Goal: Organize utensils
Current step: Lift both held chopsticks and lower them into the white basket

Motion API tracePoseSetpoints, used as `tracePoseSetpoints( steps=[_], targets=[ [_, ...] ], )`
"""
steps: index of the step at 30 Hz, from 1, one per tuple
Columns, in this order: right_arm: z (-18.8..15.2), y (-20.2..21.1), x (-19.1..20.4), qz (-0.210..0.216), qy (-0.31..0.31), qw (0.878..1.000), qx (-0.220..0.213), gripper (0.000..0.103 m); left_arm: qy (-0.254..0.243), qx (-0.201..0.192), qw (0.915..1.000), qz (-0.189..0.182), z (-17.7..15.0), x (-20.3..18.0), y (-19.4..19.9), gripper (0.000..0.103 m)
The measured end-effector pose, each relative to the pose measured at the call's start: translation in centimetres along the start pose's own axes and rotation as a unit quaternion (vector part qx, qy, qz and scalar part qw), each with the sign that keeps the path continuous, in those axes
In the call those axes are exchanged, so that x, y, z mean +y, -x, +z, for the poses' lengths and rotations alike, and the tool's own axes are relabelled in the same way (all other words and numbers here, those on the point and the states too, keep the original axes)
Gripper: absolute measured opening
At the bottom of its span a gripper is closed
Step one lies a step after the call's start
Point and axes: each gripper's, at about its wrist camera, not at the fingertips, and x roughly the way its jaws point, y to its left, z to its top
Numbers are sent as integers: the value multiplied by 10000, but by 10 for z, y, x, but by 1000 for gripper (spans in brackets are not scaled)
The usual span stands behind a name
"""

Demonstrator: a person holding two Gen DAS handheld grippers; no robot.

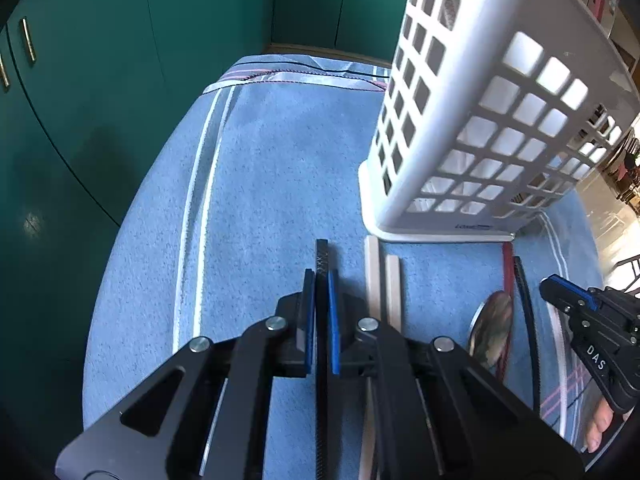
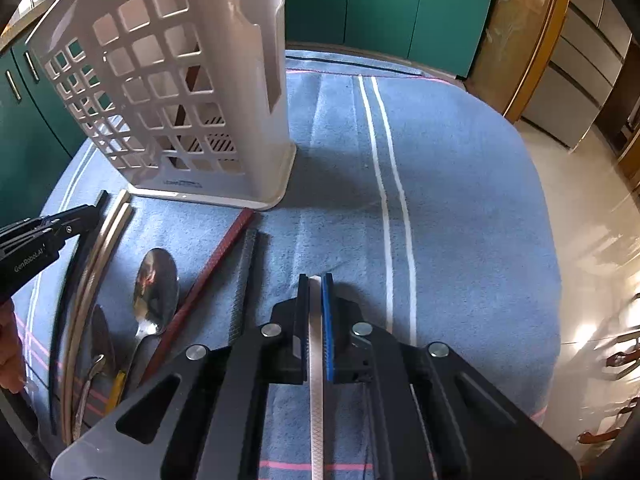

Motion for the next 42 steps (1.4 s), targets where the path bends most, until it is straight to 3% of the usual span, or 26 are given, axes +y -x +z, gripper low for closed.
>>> tracePoseSetpoints(
  steps=[9,24,42],
  targets=[
    [-11,64,6,182,42,9983,-545,7,16,-538,9983,-215,-10,-7,66,6],
    [-26,204,2,200,134,9802,-1965,7,-165,-1787,9827,-451,-18,-21,198,6],
    [-29,276,15,72,241,9541,-2983,7,-41,-2510,9668,-474,-16,-8,270,6]
  ],
)
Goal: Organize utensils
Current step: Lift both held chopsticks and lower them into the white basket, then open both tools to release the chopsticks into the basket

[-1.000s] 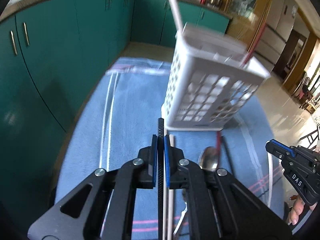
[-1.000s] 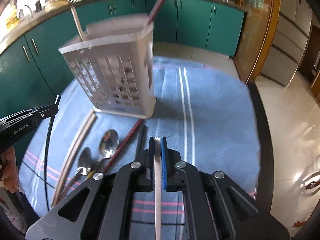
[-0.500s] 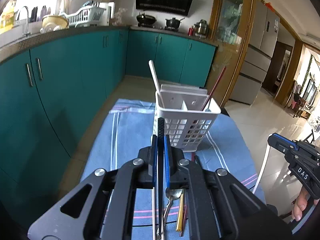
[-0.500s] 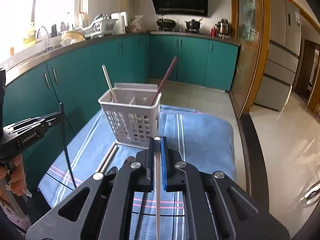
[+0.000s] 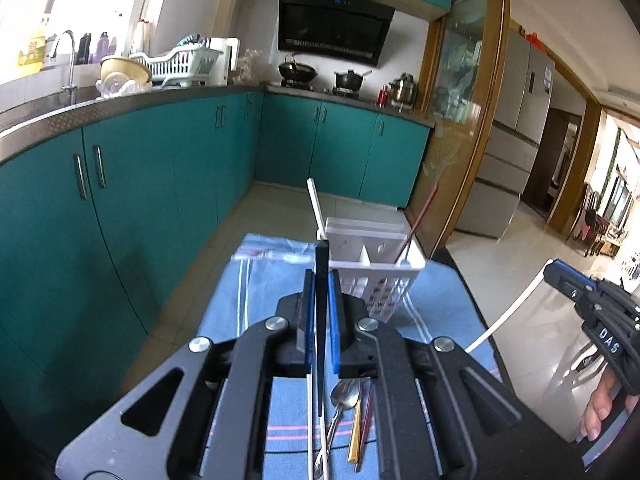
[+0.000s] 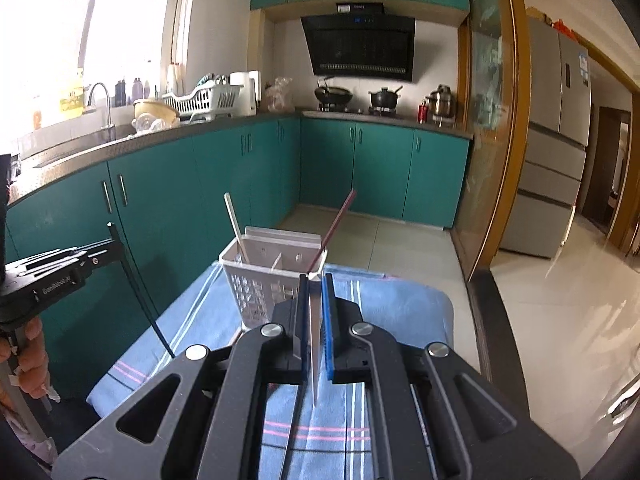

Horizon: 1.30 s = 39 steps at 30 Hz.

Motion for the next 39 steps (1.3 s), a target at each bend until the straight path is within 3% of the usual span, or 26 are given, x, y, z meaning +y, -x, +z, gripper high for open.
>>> tracePoseSetpoints(
  steps=[11,16,23,32,39],
  targets=[
    [68,2,-1,-30,-101,9968,-795,7,501,-836,9950,-194,76,-1,31,6],
    [108,-11,1,-28,-174,9930,-1170,7,761,-1185,9899,-146,114,-5,16,6],
    [133,-43,18,-247,23,9864,-1624,7,929,-1214,9881,195,139,-7,-34,6],
    [109,-107,11,-28,-147,9928,-1188,7,999,-682,9922,313,112,0,-103,6],
    [83,-124,-17,-127,-532,9956,-766,7,1018,-515,9928,356,91,10,-116,6]
  ],
)
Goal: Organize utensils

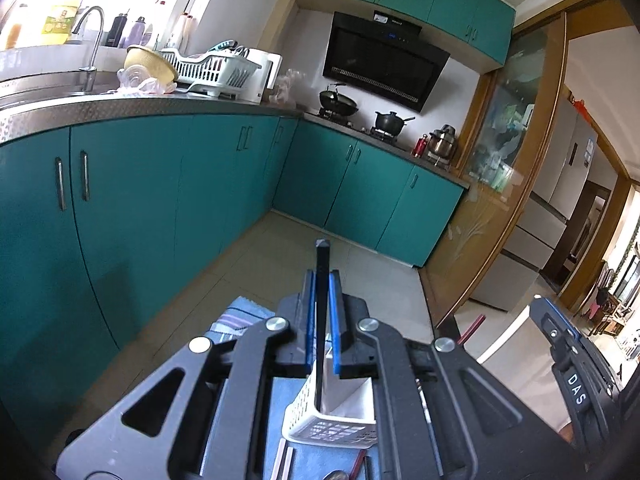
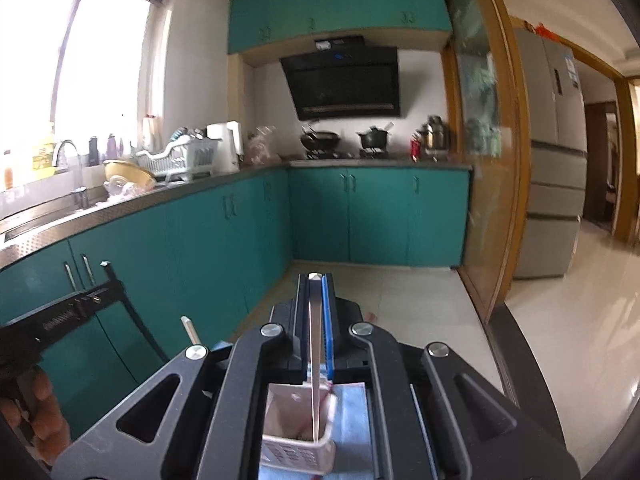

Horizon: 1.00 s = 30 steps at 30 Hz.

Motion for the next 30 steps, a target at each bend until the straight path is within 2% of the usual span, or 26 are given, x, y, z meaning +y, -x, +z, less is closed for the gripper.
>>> tracePoseSetpoints(
  steps=[3,5,6,10,14,17,19,22,24,30],
  targets=[
    [-8,7,-13,-120,-123,9998,61,13,10,-2,10000,24,-4,1,3,7],
    [-13,13,-20,-174,-166,9997,70,30,-21,-8,10000,-4,-8,2,10,21],
    [-16,20,-23,-188,-174,9997,59,33,-33,-11,10000,-22,-11,4,13,24],
    [-38,46,-35,-222,-166,9996,84,35,-115,42,9999,-86,-28,12,30,25],
    [-77,64,-48,-99,-260,9980,562,35,-410,560,9976,-32,-64,23,34,33],
    [-127,57,-47,20,-171,9893,1451,35,-689,1372,9881,13,-115,34,17,33],
    [-170,40,-42,100,-128,9748,2225,35,-842,1854,9790,75,-149,40,2,32],
    [-214,25,-34,221,-203,9584,2839,35,-771,2436,9668,83,-190,52,-16,25],
    [-229,23,-29,282,-264,9529,3010,35,-739,2699,9600,93,-210,58,-21,25],
    [-250,18,-10,422,-149,9432,3293,35,-979,3012,9485,94,-240,54,-25,25]
  ],
)
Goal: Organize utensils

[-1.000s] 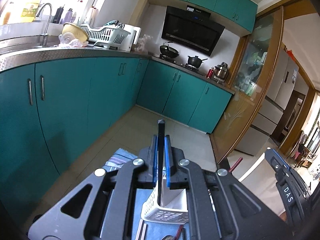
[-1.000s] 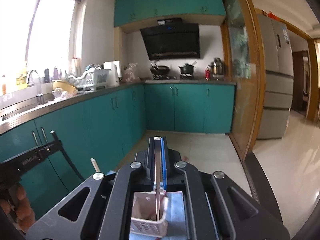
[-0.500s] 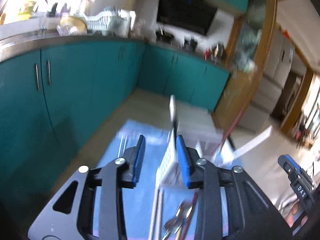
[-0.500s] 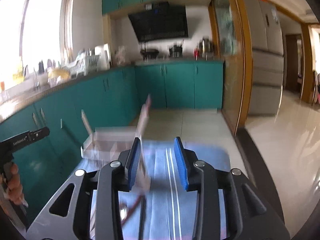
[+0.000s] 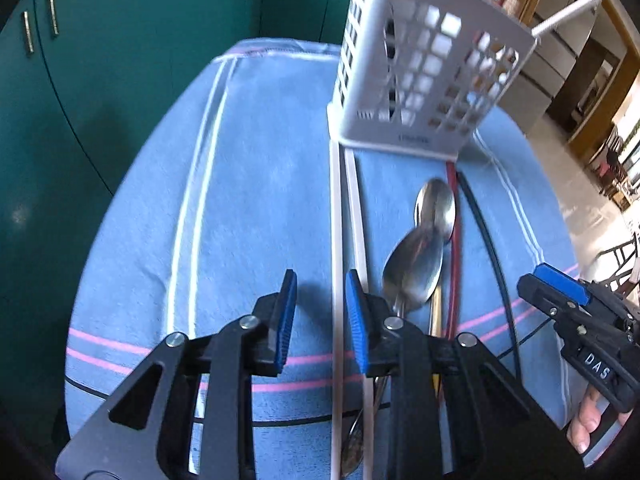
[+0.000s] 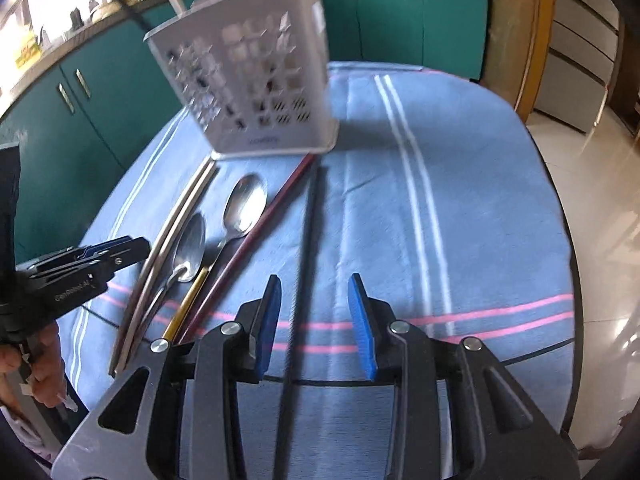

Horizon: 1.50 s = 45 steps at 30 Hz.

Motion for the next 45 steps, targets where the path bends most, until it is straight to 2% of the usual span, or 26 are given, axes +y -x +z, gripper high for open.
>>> tracePoseSetpoints(
  steps=[7,9,11,12,13,17,22,25,28,30,34,38,45],
  targets=[
    [2,-17,14,-270,259,9990,238,33,-84,-11,9999,71,0,-8,-3,25],
    [4,-19,15,-405,301,9986,185,27,-122,-13,9998,125,4,-10,-2,25],
    [5,-21,15,-461,288,9984,175,6,-103,-18,9997,201,4,-11,-2,19],
    [5,-21,12,-358,202,9989,203,7,-92,-19,9997,234,4,-11,-2,15],
    [5,-20,11,-329,152,9991,212,6,-70,12,9998,193,3,-10,-2,5],
    [-1,-14,2,-319,11,9991,266,6,-1,57,9999,137,0,-6,-1,6],
    [-18,0,-10,-250,-124,9983,503,6,28,355,9993,76,-22,-9,17,5],
    [-26,6,-2,-284,269,9969,678,7,-200,408,9989,69,-34,-15,27,6],
    [-18,3,3,-367,405,9964,641,18,-158,357,9992,109,-24,-10,25,6],
    [-7,-4,5,-465,442,9962,597,18,-104,304,9993,193,-12,-6,21,6],
    [13,-18,7,-566,442,9956,604,18,-111,384,9991,126,6,-3,6,9],
    [23,-27,8,-667,495,9945,635,18,-204,371,9990,149,17,-7,-4,17],
    [40,-40,8,-889,572,9928,563,21,-333,319,9985,290,36,-11,-20,17]
  ],
)
